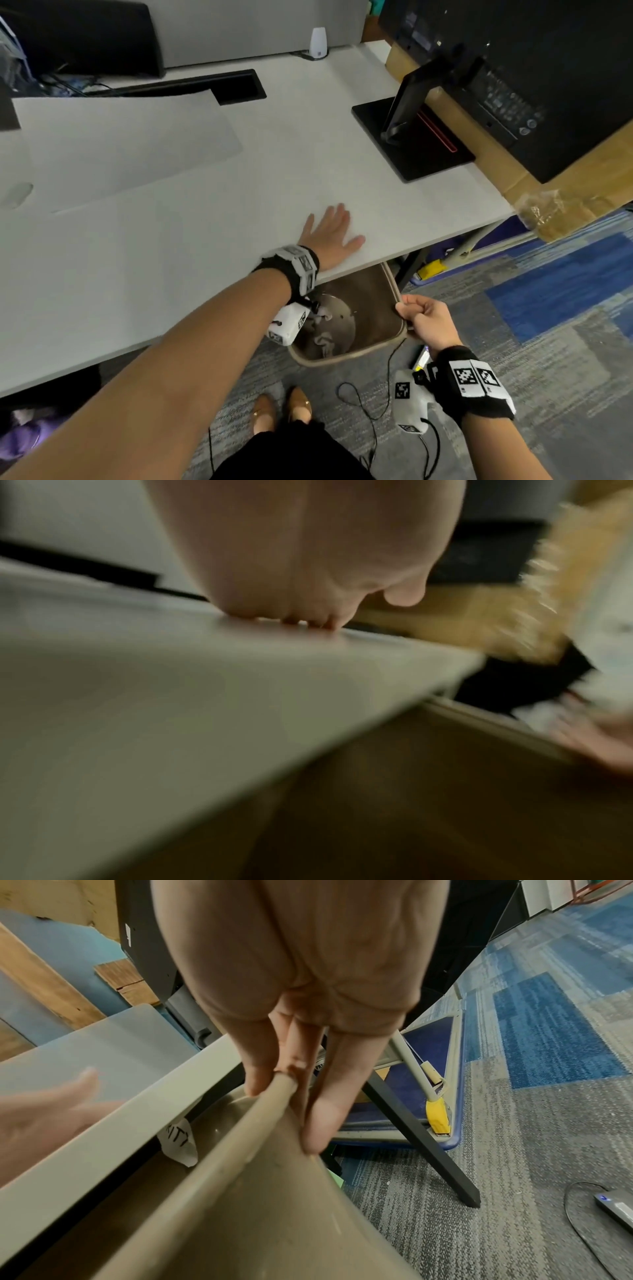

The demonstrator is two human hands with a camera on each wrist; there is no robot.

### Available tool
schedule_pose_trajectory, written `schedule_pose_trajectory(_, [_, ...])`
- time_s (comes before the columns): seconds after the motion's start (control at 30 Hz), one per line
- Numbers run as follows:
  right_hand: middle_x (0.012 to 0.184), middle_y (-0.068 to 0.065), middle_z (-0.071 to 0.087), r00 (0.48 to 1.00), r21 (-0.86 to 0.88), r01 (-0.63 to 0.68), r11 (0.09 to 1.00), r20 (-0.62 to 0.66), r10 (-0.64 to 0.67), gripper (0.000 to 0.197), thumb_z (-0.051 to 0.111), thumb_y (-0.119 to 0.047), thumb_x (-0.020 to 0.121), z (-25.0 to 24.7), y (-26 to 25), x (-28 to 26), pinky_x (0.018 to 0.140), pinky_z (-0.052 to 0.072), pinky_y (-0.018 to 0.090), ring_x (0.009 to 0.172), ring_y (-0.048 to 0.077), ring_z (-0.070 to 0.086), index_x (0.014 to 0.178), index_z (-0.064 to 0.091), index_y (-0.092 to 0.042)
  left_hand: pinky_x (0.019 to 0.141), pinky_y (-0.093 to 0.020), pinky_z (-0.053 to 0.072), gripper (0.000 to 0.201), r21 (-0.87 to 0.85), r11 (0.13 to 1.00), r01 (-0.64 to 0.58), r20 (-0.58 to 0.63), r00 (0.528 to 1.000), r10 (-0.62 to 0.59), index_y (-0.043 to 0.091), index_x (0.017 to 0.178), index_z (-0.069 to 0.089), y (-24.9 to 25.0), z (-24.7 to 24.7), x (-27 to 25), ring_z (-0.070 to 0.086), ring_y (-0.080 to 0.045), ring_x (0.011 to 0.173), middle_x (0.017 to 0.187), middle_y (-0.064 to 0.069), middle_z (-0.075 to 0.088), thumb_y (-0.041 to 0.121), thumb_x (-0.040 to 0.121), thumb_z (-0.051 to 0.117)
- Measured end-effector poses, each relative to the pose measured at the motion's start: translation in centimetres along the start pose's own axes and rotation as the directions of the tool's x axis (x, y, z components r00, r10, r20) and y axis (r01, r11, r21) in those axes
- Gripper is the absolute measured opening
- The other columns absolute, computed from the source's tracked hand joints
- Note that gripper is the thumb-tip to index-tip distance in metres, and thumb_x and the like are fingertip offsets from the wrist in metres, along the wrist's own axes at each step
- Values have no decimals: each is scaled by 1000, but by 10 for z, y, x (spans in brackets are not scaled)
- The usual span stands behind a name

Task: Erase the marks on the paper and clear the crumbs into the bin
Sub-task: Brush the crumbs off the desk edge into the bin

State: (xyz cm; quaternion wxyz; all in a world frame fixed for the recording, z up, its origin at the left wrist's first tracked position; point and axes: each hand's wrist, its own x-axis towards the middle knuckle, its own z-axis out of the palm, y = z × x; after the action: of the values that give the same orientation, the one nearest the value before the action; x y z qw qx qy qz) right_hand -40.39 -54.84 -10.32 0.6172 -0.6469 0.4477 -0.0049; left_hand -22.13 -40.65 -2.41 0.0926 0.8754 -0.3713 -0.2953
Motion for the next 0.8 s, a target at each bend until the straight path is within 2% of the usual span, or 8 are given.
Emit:
schedule_pose_trajectory(0.17, [50,-6,64,999,29,32,999,23,-33,8,55,3,87,0,-1,0,43,44,15,44,7,59,89,63,-1,115,-35,-12,58,-3,953,-302,225,929,295,16,150,11,26,31,-40,-9,-11,146,159,1,-7,45,100,17])
schedule_pose_trajectory(0.27, [59,1,63,999,23,35,999,20,-36,11,58,1,87,0,2,3,54,42,22,55,17,56,95,64,2,116,-32,-3,50,-269,930,-250,92,955,283,19,147,27,16,24,-47,3,-13,146,158,3,11,37,101,25])
schedule_pose_trajectory(0.33, [66,5,62,999,3,41,999,21,-41,10,58,1,86,1,5,4,54,43,23,52,12,57,93,64,-1,117,-32,-4,52,-254,955,-155,-24,988,154,17,149,20,1,14,-42,-3,-14,147,159,0,3,37,101,22])
schedule_pose_trajectory(0.43, [63,1,63,999,-5,38,999,22,-38,9,58,2,86,5,9,3,50,48,18,47,4,59,91,64,-3,115,-30,-11,61,-12,993,-118,25,993,118,13,150,0,-10,21,-48,-13,-11,145,158,-2,-14,43,100,16])
schedule_pose_trajectory(0.57, [79,12,62,999,-54,21,998,37,-19,12,59,2,86,10,26,7,55,49,17,55,4,59,97,64,4,113,-22,-8,47,-284,931,-231,135,951,277,17,145,32,-7,57,-80,5,-4,145,157,6,14,35,102,24])
schedule_pose_trajectory(0.67, [68,7,58,999,-67,-15,998,48,18,8,57,4,86,16,38,9,45,46,12,50,2,57,92,63,5,113,-22,5,41,-449,886,-116,81,982,170,17,138,44,-26,84,-85,20,-7,143,150,5,35,29,101,33])
schedule_pose_trajectory(0.73, [63,3,53,999,-93,-18,995,45,23,9,55,6,87,24,45,9,41,41,8,42,-4,52,81,59,0,118,-34,9,39,-430,903,9,31,1000,4,19,135,49,-49,103,-78,23,-12,142,148,4,39,31,100,34])
schedule_pose_trajectory(0.8, [65,4,52,999,-128,-19,992,36,23,10,54,7,87,33,56,12,45,42,9,52,1,55,81,57,0,115,-42,22,39,-477,864,159,-1,983,-181,20,135,48,-71,122,-70,34,-20,138,146,0,42,31,100,35])
